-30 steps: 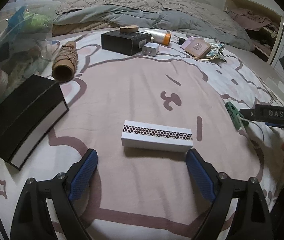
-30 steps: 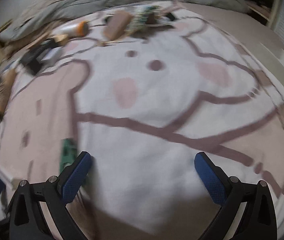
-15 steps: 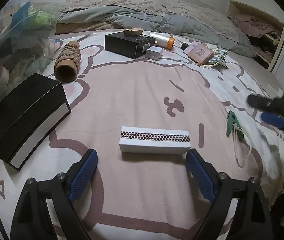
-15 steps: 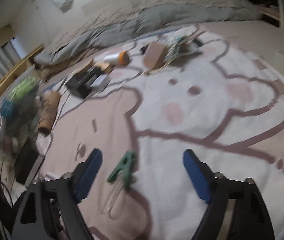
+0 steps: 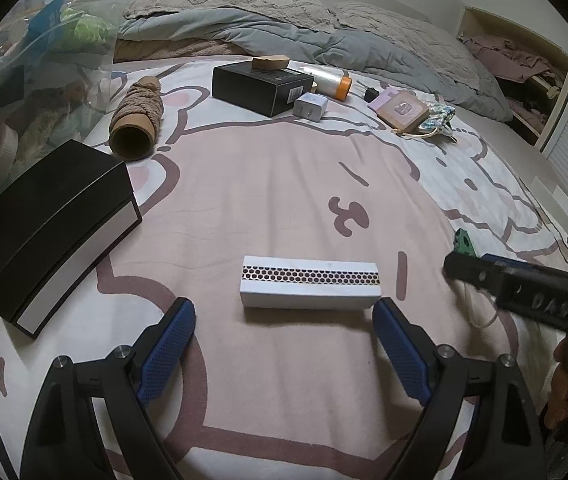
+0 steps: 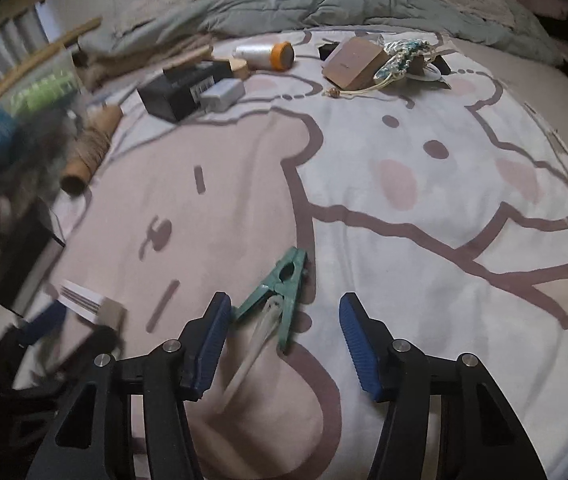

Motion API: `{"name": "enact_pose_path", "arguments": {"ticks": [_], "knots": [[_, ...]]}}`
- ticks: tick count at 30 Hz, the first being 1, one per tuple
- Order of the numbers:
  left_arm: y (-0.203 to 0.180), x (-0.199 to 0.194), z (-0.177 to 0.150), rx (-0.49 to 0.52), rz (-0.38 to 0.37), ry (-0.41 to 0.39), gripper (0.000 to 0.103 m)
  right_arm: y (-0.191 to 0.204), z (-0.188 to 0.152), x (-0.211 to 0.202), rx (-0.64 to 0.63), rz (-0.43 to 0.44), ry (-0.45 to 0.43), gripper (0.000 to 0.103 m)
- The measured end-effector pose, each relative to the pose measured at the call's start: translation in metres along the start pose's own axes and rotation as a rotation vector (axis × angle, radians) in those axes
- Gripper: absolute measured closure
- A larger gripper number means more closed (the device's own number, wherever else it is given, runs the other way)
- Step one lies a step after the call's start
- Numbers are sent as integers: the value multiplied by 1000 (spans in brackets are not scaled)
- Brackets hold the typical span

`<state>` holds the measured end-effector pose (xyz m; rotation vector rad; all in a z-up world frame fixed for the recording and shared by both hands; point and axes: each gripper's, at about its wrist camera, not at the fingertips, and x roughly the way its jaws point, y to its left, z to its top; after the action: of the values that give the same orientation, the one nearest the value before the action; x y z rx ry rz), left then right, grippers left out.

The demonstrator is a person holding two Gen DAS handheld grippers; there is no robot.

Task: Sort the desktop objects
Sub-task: 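Close the right tool on the green clothespin and lift it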

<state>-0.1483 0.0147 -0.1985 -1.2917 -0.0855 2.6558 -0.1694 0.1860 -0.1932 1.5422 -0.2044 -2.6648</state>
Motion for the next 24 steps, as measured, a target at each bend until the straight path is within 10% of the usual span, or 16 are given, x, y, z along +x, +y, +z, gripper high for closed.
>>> {"name": "enact_pose_path", "arguments": {"ticks": [24], "knots": [[5, 7, 6, -121, -5, 5, 4, -1, 0, -2, 26, 8, -20, 72]]}}
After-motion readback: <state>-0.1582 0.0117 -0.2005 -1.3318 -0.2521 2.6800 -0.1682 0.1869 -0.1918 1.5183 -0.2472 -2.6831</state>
